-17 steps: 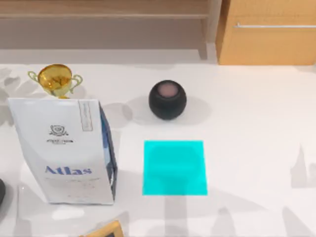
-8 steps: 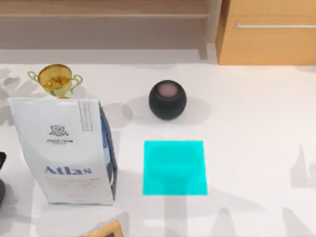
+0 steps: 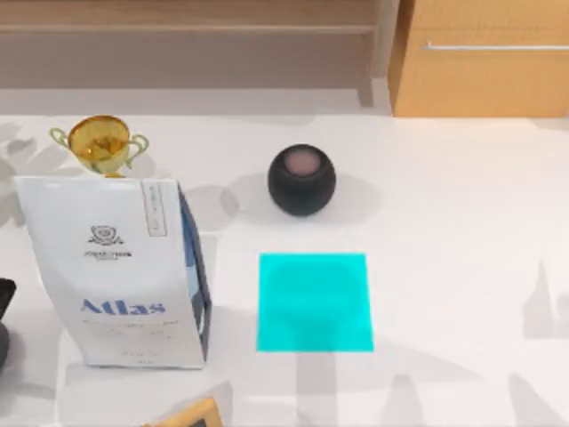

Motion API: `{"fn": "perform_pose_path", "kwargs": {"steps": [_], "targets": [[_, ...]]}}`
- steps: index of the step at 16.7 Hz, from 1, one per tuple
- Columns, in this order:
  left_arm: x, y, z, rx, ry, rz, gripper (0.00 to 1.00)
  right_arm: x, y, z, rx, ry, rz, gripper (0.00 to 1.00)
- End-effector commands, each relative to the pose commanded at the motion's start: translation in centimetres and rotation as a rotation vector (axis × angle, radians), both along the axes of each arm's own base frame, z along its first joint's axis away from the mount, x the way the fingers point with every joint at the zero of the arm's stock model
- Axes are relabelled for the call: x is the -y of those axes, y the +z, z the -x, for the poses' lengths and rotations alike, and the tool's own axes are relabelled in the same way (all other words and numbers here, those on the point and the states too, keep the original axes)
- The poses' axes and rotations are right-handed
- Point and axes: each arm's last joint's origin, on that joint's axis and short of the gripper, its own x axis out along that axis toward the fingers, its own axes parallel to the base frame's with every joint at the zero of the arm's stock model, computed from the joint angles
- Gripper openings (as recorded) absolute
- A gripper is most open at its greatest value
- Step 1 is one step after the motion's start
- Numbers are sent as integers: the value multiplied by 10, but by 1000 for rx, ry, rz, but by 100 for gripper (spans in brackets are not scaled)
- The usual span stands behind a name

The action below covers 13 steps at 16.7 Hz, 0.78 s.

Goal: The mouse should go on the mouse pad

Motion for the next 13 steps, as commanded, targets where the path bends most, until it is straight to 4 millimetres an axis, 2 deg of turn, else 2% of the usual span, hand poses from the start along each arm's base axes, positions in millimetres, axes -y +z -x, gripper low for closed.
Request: {"fn": "perform_pose_path", "kwargs": {"steps": [5,8,10,13], "targets": [[-1,-50,-6,20,0,-4,100,0,0,0,0,0,0,100],[0,-79,-2,18,0,-3,100,0,0,0,0,0,0,100],[1,-89,0,7,-1,-1,100,0,0,0,0,0,0,100],[1,-89,1,6,-1,-1,100,0,0,0,0,0,0,100]]}}
